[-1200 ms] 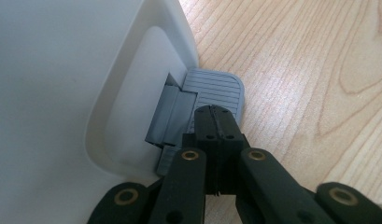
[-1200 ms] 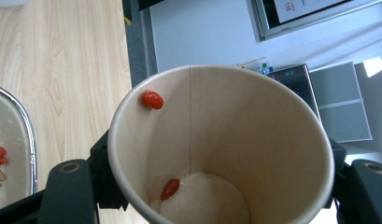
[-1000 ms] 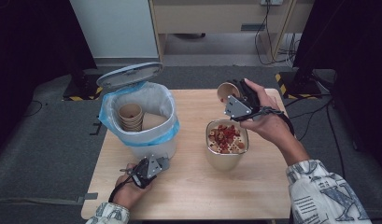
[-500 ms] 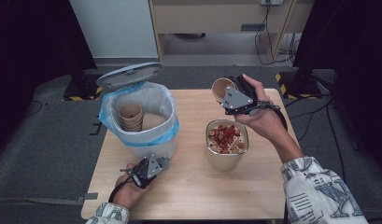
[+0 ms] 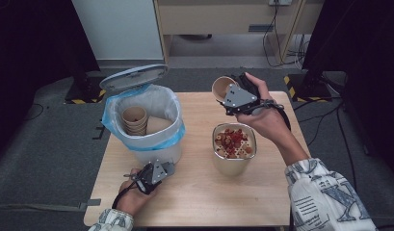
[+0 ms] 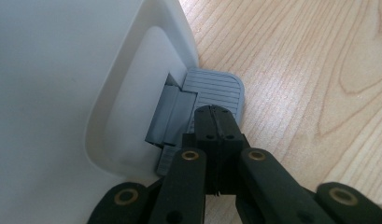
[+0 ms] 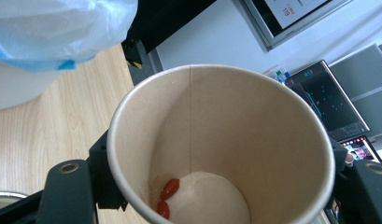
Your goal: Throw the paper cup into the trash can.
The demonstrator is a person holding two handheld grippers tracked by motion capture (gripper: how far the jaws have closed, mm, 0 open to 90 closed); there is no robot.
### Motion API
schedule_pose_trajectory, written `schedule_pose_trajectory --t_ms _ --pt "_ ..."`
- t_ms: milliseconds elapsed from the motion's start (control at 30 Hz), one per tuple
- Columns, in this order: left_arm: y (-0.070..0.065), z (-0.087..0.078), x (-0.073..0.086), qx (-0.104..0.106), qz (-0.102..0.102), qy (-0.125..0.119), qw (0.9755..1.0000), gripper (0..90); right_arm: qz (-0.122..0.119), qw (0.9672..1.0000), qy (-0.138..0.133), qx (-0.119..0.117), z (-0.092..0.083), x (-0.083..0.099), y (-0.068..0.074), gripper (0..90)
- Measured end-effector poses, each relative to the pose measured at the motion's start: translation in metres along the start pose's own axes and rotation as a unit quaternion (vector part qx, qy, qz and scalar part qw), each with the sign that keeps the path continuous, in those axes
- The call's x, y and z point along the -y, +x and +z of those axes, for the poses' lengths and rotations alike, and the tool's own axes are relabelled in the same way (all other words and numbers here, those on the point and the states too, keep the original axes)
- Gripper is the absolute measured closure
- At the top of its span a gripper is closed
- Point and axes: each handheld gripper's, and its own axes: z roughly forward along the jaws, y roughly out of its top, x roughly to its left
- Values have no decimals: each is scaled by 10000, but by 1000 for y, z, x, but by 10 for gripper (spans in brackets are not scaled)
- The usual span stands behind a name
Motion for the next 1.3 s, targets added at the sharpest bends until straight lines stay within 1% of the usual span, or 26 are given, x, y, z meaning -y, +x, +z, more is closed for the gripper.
schedule_pose_trajectory --t_ms 33,100,133,167,267,333,600,767,1033,1167,1300 --pt "0 0 0 1 -3 0 10000 895 76 10000 -36 -17 1 -1 -1 275" --pt "0 0 0 -12 20 -4 10000 895 123 9999 -52 -24 2 -3 -1 275" --pt "0 0 0 1 -4 -4 10000 895 151 9998 -75 -40 3 -4 -1 275" --pt "0 0 0 -10 19 -4 10000 895 145 9999 -74 -54 3 -4 -1 275" --pt "0 0 0 3 2 -2 10000 895 143 9998 -77 -81 5 -7 0 275" --pt "0 0 0 -7 23 -1 10000 895 183 9997 -94 -115 6 -9 0 275" --pt "0 0 0 -4 17 -4 10000 895 158 9996 -146 -171 10 -20 0 274" --pt "0 0 0 11 -2 -6 10000 895 186 9994 -216 -205 14 -27 1 274" --pt "0 0 0 -14 23 -6 10000 895 189 9991 -288 -259 17 -35 1 274" --pt "0 0 0 -14 21 -4 10000 895 271 9984 -370 -316 18 -40 0 274" --pt "0 0 0 -13 22 -6 10000 895 250 9983 -411 -331 19 -44 1 274"
